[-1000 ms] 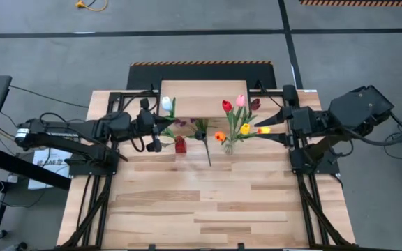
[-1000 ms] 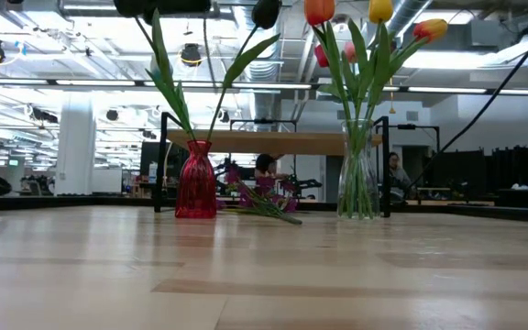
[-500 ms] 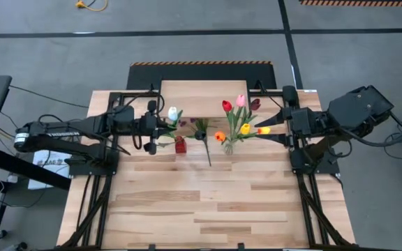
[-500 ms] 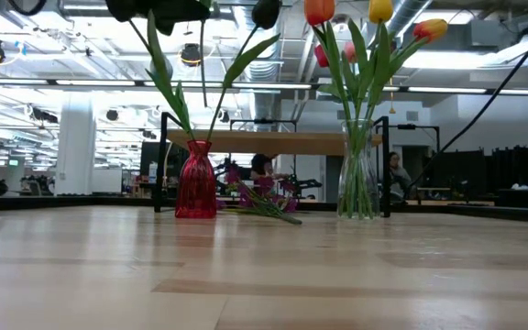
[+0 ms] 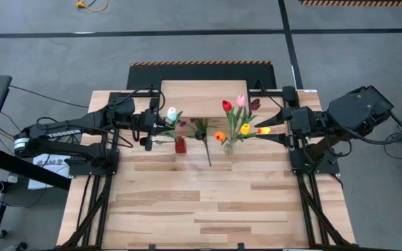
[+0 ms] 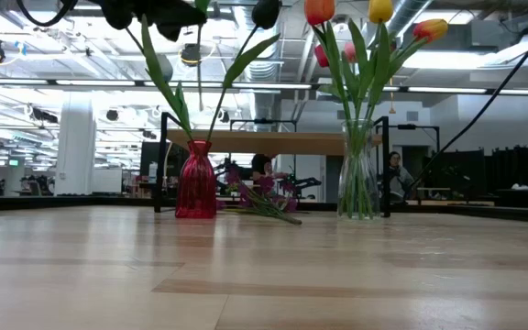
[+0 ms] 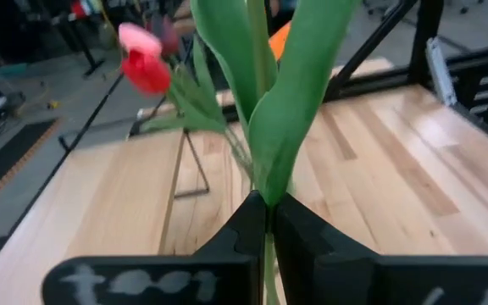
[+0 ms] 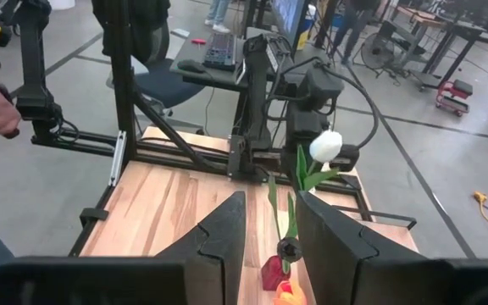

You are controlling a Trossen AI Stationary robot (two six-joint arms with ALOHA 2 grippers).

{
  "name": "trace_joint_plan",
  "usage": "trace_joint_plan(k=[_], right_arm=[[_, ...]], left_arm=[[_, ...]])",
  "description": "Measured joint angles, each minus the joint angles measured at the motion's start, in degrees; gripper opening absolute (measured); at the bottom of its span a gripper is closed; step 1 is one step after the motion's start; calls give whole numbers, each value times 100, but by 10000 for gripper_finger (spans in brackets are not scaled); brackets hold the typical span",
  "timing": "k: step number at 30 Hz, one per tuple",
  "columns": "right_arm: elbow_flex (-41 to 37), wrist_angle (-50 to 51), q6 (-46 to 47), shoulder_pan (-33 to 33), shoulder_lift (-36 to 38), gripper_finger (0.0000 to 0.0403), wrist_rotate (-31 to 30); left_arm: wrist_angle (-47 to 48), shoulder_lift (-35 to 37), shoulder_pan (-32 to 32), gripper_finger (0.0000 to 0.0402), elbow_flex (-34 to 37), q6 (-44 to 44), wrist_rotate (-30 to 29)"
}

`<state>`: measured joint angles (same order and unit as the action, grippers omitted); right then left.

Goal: Pick and place flowers into a vace then onto a shelf
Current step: Put the white tulip into the red vase

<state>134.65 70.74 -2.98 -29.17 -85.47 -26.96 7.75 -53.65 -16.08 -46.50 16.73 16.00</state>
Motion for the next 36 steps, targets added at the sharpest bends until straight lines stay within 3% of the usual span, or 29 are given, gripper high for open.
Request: trace_joint_plan(k=[11, 21, 27, 36], right_arm=[[4, -242, -2, 141, -301, 98, -23], [2, -1551, 390, 1087, -1121, 98, -455], [2, -2528, 201, 1421, -1620, 98, 485], [2, -3746, 91, 1771, -2415, 98, 627]], left_arm=[[-535, 1, 2, 0, 0, 5, 597], [-858, 1, 2, 0, -298, -74, 1423], [-372, 2, 2, 0, -886, -118, 1654], [602, 2, 7, 0, -1389, 47, 1958]])
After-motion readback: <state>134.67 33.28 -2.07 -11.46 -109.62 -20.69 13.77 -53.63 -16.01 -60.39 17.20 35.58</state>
